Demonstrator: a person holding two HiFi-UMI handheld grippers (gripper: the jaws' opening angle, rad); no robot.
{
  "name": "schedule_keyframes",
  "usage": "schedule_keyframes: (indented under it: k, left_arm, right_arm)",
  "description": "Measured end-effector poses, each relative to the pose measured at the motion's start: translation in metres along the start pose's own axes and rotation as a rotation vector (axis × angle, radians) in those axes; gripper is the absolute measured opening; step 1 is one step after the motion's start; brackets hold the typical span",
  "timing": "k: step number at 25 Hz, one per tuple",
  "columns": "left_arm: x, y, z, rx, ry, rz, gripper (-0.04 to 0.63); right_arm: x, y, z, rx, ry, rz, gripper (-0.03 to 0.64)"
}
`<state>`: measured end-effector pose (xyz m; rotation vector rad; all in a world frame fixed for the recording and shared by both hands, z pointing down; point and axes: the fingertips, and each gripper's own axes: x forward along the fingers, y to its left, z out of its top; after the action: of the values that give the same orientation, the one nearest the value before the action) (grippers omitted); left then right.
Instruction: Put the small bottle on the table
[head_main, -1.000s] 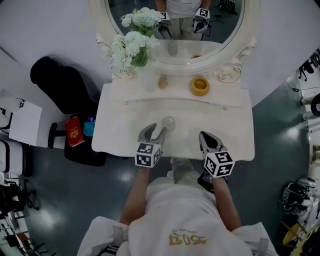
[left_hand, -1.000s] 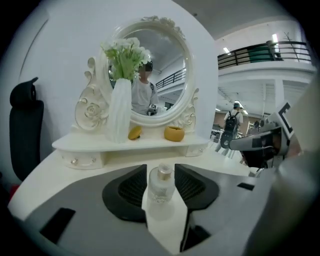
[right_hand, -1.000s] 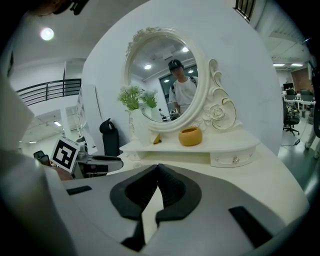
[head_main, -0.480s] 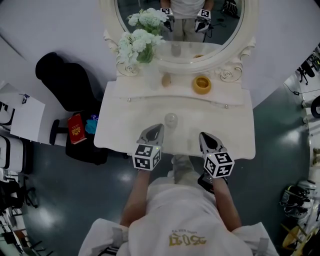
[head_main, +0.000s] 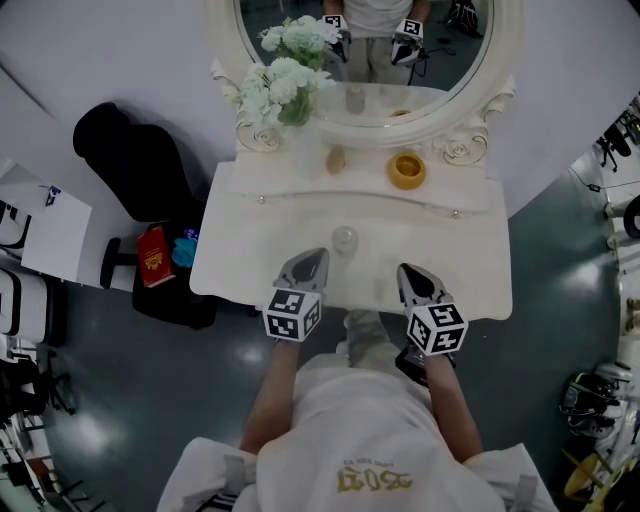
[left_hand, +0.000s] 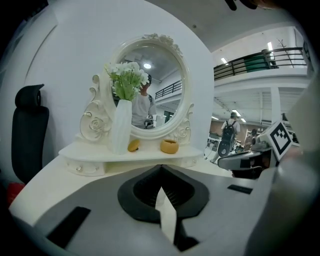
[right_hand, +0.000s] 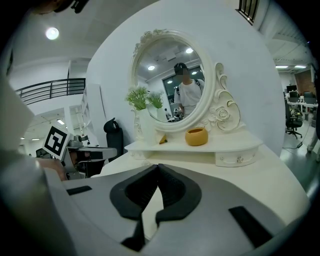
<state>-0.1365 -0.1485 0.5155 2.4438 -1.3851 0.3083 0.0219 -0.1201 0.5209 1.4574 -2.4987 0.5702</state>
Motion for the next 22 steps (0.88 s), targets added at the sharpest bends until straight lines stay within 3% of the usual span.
schedule_keyframes:
  k: [10, 22]
  left_arm:
    - [0.005, 0.0, -0.005, 0.052, 0.03, 0.016, 0.017]
    - [0.009, 0.0, -0.013, 0.034, 0.055, 0.012, 0.017]
  right_arm:
    - [0.005, 0.002, -0.002, -0.005, 0.015, 0.026, 0.012]
    - [0.005, -0.002, -0.004, 0.004, 0.02, 0.029, 0.013]
